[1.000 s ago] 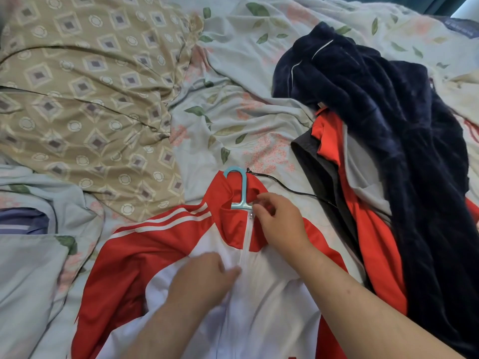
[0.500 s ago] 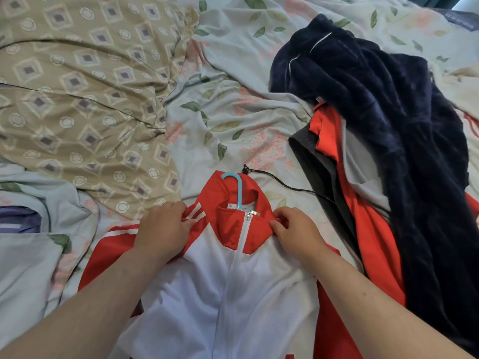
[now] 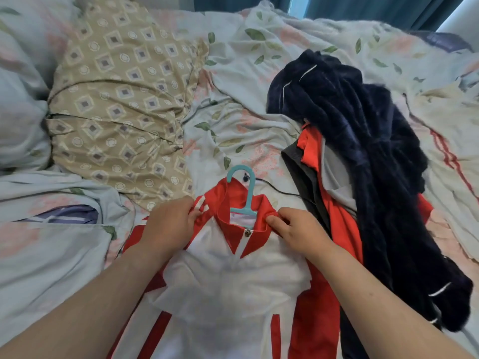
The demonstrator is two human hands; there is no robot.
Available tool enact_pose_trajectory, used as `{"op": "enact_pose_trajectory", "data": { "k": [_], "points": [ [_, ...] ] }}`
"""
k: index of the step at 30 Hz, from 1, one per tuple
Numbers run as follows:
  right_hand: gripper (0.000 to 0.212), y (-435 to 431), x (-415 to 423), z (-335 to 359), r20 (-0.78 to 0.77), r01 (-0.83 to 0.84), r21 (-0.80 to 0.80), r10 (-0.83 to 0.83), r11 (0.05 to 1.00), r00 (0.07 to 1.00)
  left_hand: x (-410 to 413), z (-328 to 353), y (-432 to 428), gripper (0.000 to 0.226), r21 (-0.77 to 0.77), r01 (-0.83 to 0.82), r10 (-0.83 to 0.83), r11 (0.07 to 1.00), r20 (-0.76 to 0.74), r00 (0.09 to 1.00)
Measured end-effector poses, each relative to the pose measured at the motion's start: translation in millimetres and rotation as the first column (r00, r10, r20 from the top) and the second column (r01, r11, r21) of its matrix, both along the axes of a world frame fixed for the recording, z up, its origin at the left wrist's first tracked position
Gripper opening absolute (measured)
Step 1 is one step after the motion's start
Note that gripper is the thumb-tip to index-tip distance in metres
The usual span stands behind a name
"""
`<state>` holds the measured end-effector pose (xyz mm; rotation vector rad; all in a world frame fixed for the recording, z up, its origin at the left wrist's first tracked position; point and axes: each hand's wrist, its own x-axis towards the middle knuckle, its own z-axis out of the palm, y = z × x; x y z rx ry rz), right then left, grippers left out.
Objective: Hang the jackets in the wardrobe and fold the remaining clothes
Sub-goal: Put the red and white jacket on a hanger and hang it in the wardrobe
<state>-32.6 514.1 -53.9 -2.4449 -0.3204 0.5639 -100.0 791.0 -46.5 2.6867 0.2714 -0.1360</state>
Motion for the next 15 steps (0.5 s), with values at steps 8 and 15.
{"op": "enact_pose_trajectory", "data": {
  "k": [8, 15],
  "points": [
    [0.002, 2.9, -18.5, 185.1, 0.148, -0.100, 0.125, 0.081, 0.987, 0.986, -17.7, 158.1, 14.2, 0.026, 0.045, -0.047, 0.036, 0.998, 0.222, 0.974],
    [0.018, 19.7, -67.0, 358.9, 0.680, -0.005, 0.350, -0.251, 0.937, 0.689, -35.4, 343.4, 9.1, 0.025, 0.058, -0.061, 0.022, 0.996, 0.526, 0.850]
  ]
}}
